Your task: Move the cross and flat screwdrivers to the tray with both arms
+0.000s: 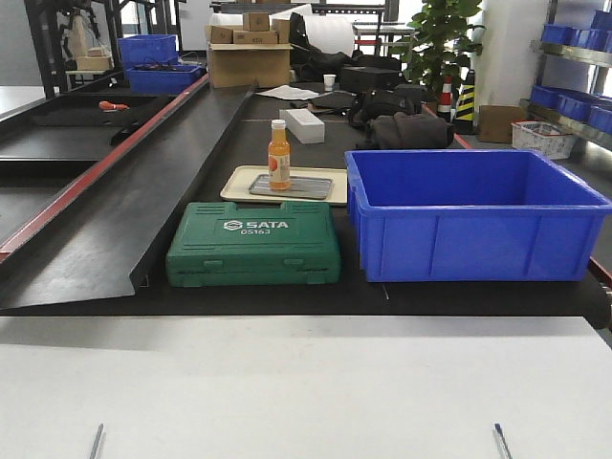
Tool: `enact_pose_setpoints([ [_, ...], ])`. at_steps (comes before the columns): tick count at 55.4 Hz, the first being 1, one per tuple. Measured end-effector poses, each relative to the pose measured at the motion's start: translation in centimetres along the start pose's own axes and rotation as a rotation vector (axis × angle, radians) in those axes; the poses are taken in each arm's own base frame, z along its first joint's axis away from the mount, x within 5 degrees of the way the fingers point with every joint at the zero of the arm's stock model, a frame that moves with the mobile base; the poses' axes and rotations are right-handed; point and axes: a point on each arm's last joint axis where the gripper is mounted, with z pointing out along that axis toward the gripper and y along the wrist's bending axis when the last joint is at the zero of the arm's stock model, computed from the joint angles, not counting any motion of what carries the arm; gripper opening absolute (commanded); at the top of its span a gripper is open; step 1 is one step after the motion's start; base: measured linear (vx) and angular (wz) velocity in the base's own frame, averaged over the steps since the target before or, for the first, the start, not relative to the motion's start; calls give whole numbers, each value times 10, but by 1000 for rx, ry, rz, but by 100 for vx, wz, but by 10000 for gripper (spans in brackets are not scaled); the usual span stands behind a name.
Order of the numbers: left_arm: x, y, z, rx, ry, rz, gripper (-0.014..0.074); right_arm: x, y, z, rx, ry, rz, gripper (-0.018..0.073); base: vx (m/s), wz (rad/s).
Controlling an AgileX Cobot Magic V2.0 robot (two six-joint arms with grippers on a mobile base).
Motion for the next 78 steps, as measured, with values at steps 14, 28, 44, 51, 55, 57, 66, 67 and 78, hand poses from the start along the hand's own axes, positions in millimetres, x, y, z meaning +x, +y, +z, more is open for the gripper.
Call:
enact_pose_setpoints([
  [14,-99,-6,33,4,-110,39,3,-111,2,40,15,11,-55,-8,0,0],
  [28,-147,-10,119,4,6,110,3,-117,2,122,16,189,-70,-8,0,0],
  [44,-108,-10,158,10,297,49,40,-73,0,159,20,418,-70,25,0,0],
  [51,-93,-9,168,10,384,49,120,-67,-1,163,20,446,-70,121,0,0],
  [55,-87,-9,172,10,410,48,192,-65,-1,163,21,459,-70,221,0,0],
  [57,-84,-9,174,9,420,48,230,-65,-1,163,22,467,-70,279,0,0],
  [66,-77,-9,180,8,446,48,419,-62,-1,162,24,494,-69,580,0,0],
  [67,-76,-9,180,8,447,48,437,-62,-1,162,24,494,-69,597,0,0],
  [78,-75,-9,180,10,467,48,518,-63,-1,163,23,481,-54,677,0,0],
])
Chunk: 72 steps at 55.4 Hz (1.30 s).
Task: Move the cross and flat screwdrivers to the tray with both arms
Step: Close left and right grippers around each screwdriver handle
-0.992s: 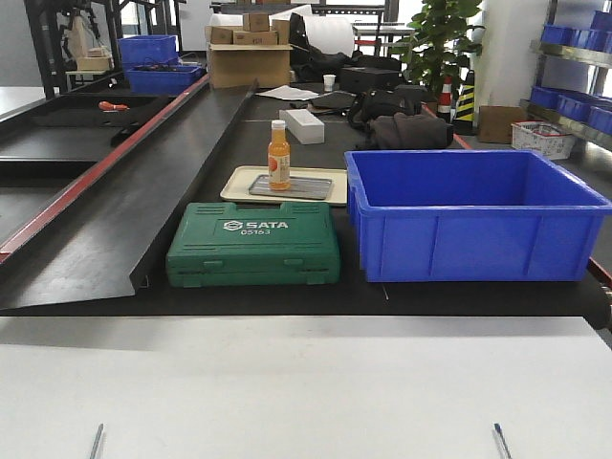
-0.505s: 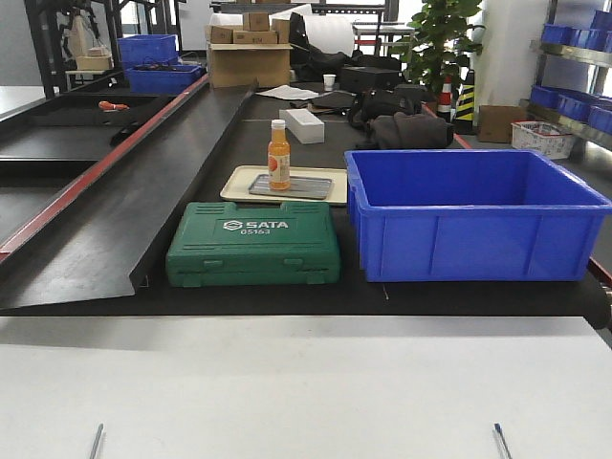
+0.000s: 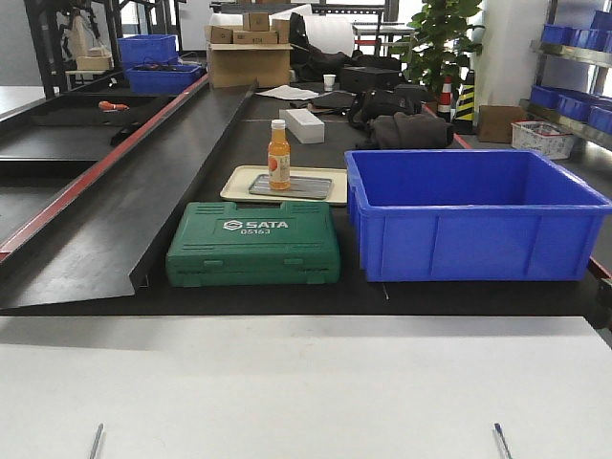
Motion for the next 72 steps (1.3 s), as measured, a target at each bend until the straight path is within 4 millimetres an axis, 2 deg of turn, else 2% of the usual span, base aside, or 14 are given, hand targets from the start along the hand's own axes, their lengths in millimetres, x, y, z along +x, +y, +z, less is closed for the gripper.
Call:
enact_pose_setpoints([
  [6,3,0,0,3,35,-1,518,2,0,11,-1,123,29,636,0,0],
  [10,4,0,0,4,48,-1,518,8,0,27,2,291,30,606,0,0],
  [13,5,0,0,5,58,-1,518,17,0,46,4,461,20,580,0,0],
  [21,8,-1,0,8,88,-1,518,57,1,94,1,803,0,515,0,0],
  [29,10,-1,-1,11,114,-1,518,100,3,128,-2,996,-4,474,0,0],
  [36,11,-1,-1,11,120,-1,518,129,4,149,-5,1080,1,469,0,0],
  [47,19,-1,0,11,148,-1,518,161,6,169,-21,1125,-3,469,0,0],
  [72,32,-1,18,13,238,-3,518,217,7,191,-40,1246,-27,469,0,0],
])
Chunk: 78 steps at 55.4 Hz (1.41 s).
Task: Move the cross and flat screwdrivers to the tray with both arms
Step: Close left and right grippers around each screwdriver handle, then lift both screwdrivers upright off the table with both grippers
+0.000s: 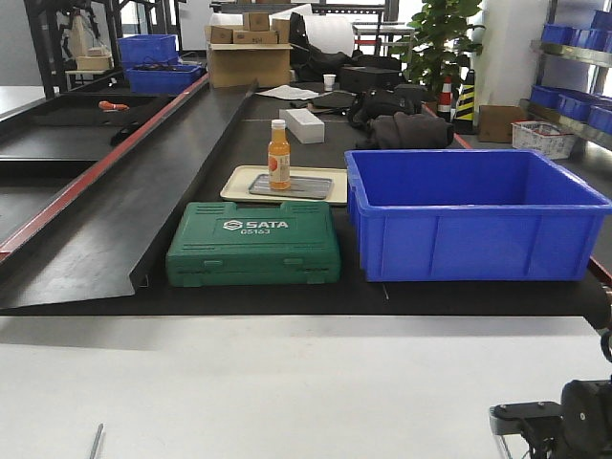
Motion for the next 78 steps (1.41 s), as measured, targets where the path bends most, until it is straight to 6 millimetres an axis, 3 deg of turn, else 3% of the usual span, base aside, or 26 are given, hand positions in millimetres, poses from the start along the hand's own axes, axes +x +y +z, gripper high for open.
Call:
enact_pose_setpoints([
  [8,1,0,2,0,14,0,518,-2,0,9,1,9,-2,403,0,0],
  [12,2,0,2,1,15,0,518,-3,0,9,2,4,-3,263,0,0],
  [18,3,-1,2,6,31,-15,518,-4,0,9,2,0,-3,-15,0,0],
  [25,5,-3,1,33,88,-71,518,-4,0,9,0,0,0,-13,0,0],
  [26,-21,-7,-1,69,161,-87,518,-5,0,9,-6,-1,8,-11,0,0],
  [27,-25,-7,0,72,170,-86,518,-5,0,9,-6,-1,8,-11,0,0],
  [37,-43,-8,29,82,272,-124,518,-5,0,9,-6,-1,8,-11,0,0],
  [43,-29,-8,62,72,391,-164,518,-5,0,9,-6,-1,9,-10,0,0],
  [55,22,-10,125,59,669,-205,518,-5,1,9,-21,-4,35,-8,0,0],
  [63,48,-18,150,68,778,-195,518,-5,1,9,-26,-6,43,-8,0,0],
  [78,88,-37,177,88,931,-161,518,-5,1,9,-27,-7,44,-8,0,0],
])
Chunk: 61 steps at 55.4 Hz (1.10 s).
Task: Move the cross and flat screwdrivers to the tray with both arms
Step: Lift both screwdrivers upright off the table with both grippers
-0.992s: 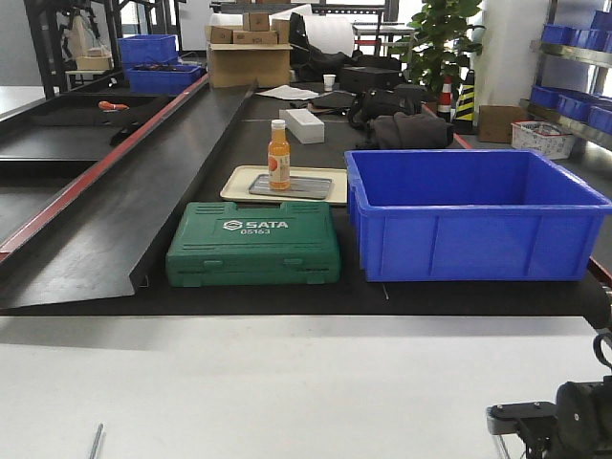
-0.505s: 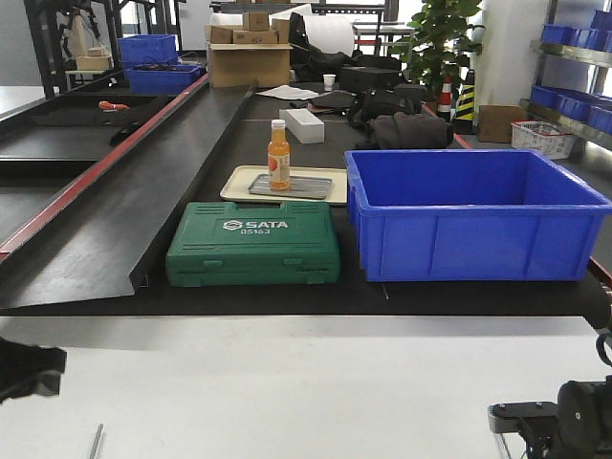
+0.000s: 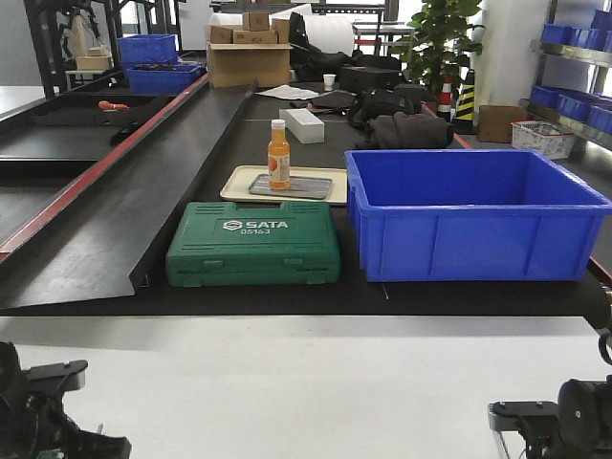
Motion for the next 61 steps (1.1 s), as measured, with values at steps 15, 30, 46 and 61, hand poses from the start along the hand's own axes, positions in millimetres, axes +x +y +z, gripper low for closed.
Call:
enact_pose_setpoints([
  [15,3,5,14,-48,55,-73,514,0,0,0,-1,0,1,-8,0,0],
  [30,2,5,14,-55,54,-110,514,0,0,0,-5,-4,7,-8,0,0],
  [46,4,8,29,-67,93,-144,514,-1,1,0,-16,-15,25,-8,0,0],
  [61,6,11,45,-78,141,-134,514,-1,2,0,-17,-15,26,-8,0,0],
])
